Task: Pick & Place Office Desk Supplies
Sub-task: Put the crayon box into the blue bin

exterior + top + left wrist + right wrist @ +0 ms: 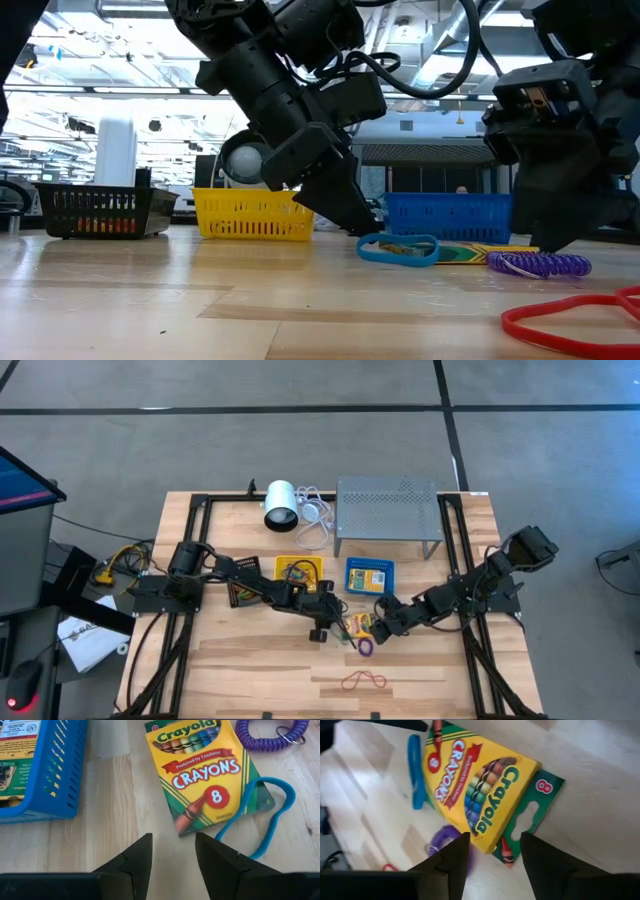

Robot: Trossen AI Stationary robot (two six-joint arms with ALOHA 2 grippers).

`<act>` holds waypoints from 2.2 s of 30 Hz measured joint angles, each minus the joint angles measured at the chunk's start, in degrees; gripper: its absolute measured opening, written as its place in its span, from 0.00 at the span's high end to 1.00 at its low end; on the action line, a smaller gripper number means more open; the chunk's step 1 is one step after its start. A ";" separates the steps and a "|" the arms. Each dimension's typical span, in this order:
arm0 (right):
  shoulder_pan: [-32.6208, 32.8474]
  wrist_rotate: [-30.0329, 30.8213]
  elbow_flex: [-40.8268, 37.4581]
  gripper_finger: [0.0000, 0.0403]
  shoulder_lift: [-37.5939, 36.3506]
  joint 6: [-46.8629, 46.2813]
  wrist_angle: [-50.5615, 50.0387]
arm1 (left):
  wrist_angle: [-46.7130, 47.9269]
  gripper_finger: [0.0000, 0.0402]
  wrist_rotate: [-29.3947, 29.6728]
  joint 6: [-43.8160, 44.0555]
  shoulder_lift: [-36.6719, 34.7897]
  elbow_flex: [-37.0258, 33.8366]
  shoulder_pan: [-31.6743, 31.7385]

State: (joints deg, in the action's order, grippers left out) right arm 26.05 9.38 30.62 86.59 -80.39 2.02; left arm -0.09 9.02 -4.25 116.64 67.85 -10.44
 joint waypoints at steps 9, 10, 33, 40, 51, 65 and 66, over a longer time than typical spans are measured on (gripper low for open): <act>-1.17 -0.48 -0.05 0.53 -2.29 0.64 1.69 | 0.13 0.64 -0.02 0.00 0.00 -0.01 0.00; -1.23 -0.47 -0.05 0.53 -2.83 0.76 1.39 | 0.13 0.64 -0.02 0.00 0.00 -0.05 0.00; -1.49 -0.34 -0.07 0.56 -2.47 1.33 -5.97 | 0.92 0.64 -0.17 -0.93 0.00 -0.11 -0.09; -1.76 0.02 0.04 0.56 -1.22 1.43 -4.26 | -0.41 0.64 -0.02 -1.93 0.00 -0.13 -0.09; -1.78 -0.08 -0.01 0.56 -1.07 1.50 -3.81 | -2.14 0.64 0.24 -4.26 2.60 0.13 -0.67; -2.24 -0.10 -0.12 0.56 -0.89 1.31 -1.75 | -1.23 0.64 -0.20 -4.57 1.38 -0.13 -0.42; -2.24 -0.10 -0.14 0.56 -0.87 1.33 -1.43 | -1.29 0.64 -0.20 -4.57 1.38 -0.13 -0.42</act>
State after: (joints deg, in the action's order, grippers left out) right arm 23.81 9.28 30.48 85.71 -79.07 0.60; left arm -1.38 8.82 -8.82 118.02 67.72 -10.85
